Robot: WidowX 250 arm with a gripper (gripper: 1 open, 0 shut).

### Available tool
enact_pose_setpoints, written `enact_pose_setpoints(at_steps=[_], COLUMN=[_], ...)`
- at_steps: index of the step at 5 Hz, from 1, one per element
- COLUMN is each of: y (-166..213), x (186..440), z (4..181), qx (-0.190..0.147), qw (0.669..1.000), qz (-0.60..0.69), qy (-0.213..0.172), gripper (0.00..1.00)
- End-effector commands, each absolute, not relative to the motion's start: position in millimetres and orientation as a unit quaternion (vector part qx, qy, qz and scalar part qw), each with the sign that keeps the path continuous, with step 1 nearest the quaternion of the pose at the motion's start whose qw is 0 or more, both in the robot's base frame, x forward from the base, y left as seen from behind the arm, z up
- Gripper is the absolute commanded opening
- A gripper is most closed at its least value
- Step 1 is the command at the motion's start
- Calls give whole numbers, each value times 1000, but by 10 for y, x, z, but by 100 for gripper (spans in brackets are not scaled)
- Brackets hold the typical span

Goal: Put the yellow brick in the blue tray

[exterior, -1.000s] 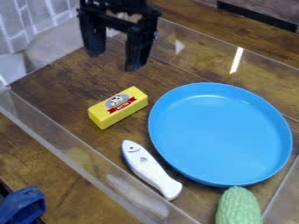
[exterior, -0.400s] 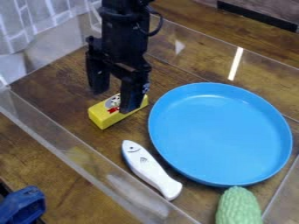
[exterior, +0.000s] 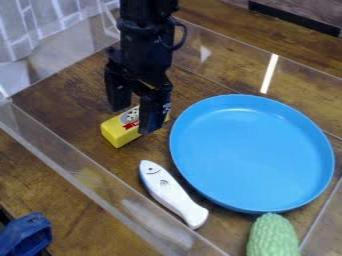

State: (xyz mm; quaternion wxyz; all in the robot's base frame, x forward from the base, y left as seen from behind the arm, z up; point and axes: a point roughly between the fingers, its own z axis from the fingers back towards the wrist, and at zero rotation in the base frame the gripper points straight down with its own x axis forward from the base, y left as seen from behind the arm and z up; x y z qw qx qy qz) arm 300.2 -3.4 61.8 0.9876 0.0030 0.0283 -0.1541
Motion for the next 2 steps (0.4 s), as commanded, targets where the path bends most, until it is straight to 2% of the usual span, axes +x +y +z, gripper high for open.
enact_pose_setpoints(at_steps=[1,2], y=[-61,-37], x=[3070,3066], z=[674,650], qx=[4,2], qw=[986,986], qz=[-169,-167], qy=[2,-1], gripper=[100,100])
